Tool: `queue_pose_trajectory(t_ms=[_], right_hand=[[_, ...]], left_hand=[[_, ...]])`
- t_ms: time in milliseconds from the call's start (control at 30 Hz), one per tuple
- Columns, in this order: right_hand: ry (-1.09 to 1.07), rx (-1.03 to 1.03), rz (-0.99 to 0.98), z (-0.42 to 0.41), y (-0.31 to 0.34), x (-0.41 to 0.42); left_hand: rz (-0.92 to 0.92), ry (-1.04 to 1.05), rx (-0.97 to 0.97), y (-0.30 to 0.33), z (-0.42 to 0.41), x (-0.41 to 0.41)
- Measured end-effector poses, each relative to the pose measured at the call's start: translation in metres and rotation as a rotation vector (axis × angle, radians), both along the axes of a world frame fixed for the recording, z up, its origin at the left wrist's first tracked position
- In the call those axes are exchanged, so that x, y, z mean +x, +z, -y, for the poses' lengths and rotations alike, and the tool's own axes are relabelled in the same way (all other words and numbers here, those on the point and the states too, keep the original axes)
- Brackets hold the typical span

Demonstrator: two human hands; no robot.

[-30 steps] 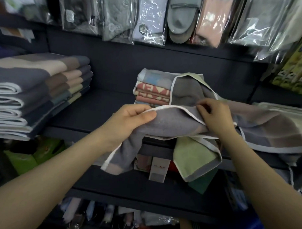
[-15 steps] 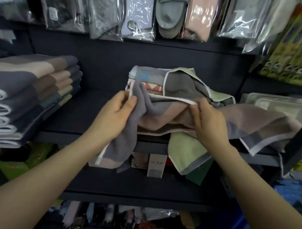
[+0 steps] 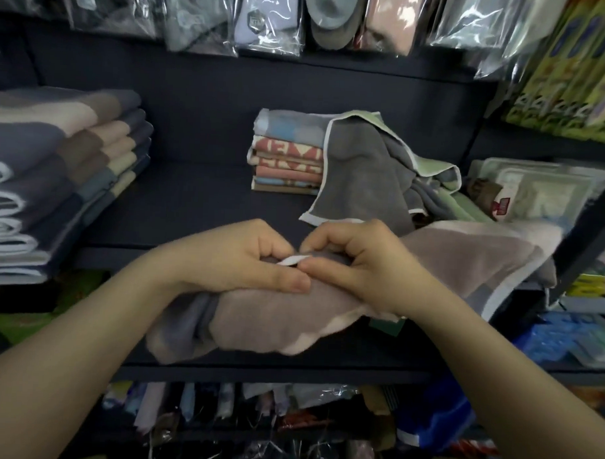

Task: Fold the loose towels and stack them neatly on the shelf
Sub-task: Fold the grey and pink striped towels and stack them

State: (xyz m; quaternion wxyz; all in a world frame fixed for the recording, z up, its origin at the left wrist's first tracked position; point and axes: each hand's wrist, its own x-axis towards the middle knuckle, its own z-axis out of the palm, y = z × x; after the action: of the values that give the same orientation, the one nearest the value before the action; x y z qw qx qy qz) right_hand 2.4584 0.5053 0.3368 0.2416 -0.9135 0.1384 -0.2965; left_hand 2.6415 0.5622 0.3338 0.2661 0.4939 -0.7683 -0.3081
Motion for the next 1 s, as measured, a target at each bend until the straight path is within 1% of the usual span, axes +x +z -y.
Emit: queue_pose_trajectory(t_ms=[67, 100, 200, 267, 367, 467, 600, 633, 733, 767, 800, 833, 900, 933, 967, 1000], right_hand=[[0.069, -0.092, -0.1, -0.007, -0.006, 0.015], [0.063, -0.149, -0.149, -0.008, -0.012, 0.025], [-0.049, -0.244, -0.335, -0.008, -0.035, 0.055], [-0.097, -0.234, -0.447, -0.002, -0.056, 0.069], [-0.095, -0.116, -0.512, 0.011, -0.089, 0.083], [-0.114, 0.037, -0.557, 0.022, -0.119, 0.093], [-0.174, 0.179, -0.529, 0.035, -0.145, 0.097], [-0.196, 0.212, -0.525, 0.039, -0.15, 0.096], [-0.271, 0.279, -0.55, 0.051, -0.167, 0.086], [-0.3, 0.302, -0.555, 0.054, -0.172, 0.081], [-0.323, 0.333, -0.539, 0.056, -0.176, 0.077], [-0.341, 0.389, -0.494, 0.056, -0.178, 0.074], [-0.338, 0.542, -0.378, 0.05, -0.178, 0.07], [-0.302, 0.585, -0.361, 0.045, -0.176, 0.071], [-0.247, 0.577, -0.379, 0.04, -0.172, 0.072], [-0.187, 0.531, -0.418, 0.034, -0.168, 0.073]], left_hand=[[-0.098, -0.023, 0.083, -0.01, -0.017, 0.021], [-0.153, 0.027, 0.089, -0.017, -0.027, 0.032], [-0.302, 0.322, 0.028, -0.038, -0.056, 0.066], [-0.359, 0.526, -0.034, -0.053, -0.074, 0.085], [-0.477, 0.763, -0.084, -0.071, -0.091, 0.102], [-0.579, 0.912, -0.166, -0.082, -0.099, 0.109], [-0.705, 1.126, -0.269, -0.094, -0.099, 0.112], [-0.753, 1.184, -0.298, -0.097, -0.098, 0.114], [-0.975, 1.338, -0.355, -0.102, -0.093, 0.117], [-0.975, 1.367, -0.357, -0.106, -0.091, 0.117], [-0.877, 1.38, -0.338, -0.112, -0.087, 0.116], [-0.672, 1.358, -0.284, -0.12, -0.082, 0.114], [-0.191, 1.203, -0.094, -0.134, -0.073, 0.104], [-0.019, 1.125, -0.025, -0.139, -0.068, 0.098], [0.076, 1.053, 0.013, -0.143, -0.065, 0.092], [0.119, 0.99, 0.026, -0.145, -0.061, 0.085]])
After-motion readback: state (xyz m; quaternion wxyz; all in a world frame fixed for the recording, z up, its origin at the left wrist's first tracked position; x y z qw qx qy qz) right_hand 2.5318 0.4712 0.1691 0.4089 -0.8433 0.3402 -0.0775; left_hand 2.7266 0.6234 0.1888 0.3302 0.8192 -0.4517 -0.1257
